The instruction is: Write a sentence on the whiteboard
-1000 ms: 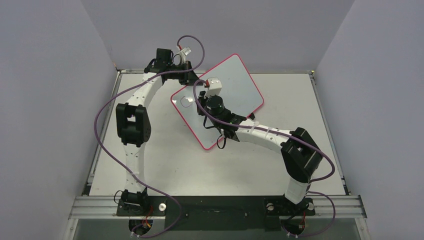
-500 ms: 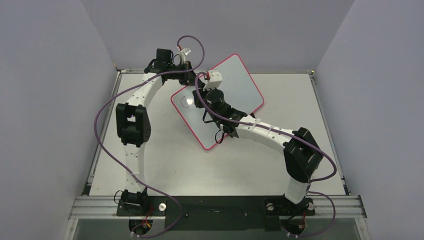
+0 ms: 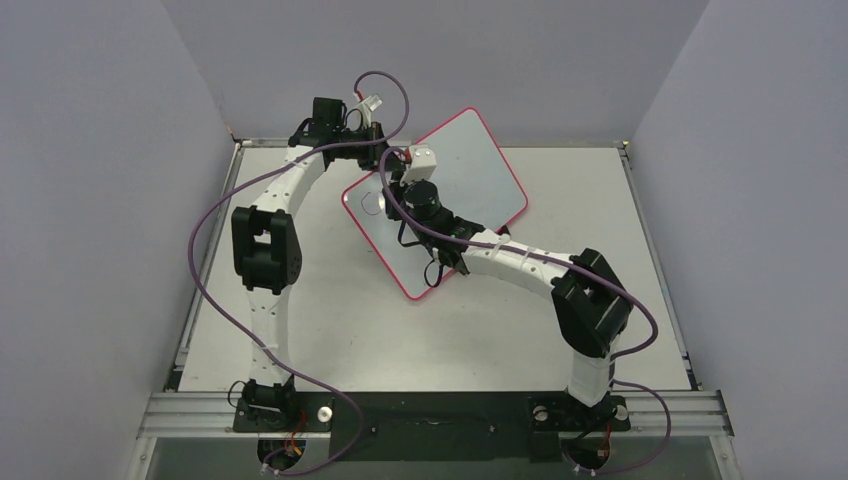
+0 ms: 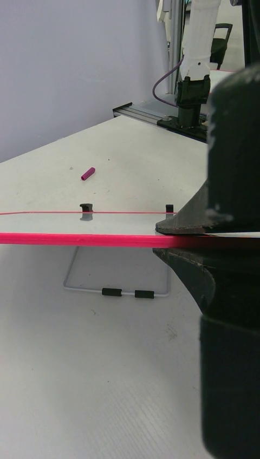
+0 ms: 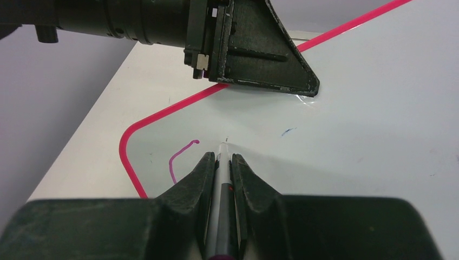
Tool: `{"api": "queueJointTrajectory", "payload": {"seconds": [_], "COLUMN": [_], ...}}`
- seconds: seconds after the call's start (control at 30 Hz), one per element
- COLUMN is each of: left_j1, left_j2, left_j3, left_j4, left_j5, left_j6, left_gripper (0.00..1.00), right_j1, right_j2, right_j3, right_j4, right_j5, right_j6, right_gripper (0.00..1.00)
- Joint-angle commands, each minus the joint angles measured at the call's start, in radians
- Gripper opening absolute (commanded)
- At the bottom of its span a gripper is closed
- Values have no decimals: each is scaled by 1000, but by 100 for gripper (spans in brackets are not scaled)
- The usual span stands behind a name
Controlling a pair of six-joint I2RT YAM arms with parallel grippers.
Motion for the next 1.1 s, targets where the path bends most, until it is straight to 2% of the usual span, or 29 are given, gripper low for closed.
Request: {"api": "queueJointTrajectory", "payload": {"seconds": [0.0,0.63,1.07], "left_j1": [-29,-31,-29], "left_j2": [-42,-42,-47], "left_j3": [-20,-24,-30], "left_j4": [14,22,26], "left_j5": [-48,-49,-50], "left_j6": [74,70,69], "left_gripper": [0,0,0], "right_j1": [-6,16,16], "right_j2": [3,-11,-61], "right_j3": [54,-51,-150], "right_j4": [16,26,25], "right_j5": [-6,-35,30], "right_j6": [7,17,21], "right_gripper": [0,0,0]}}
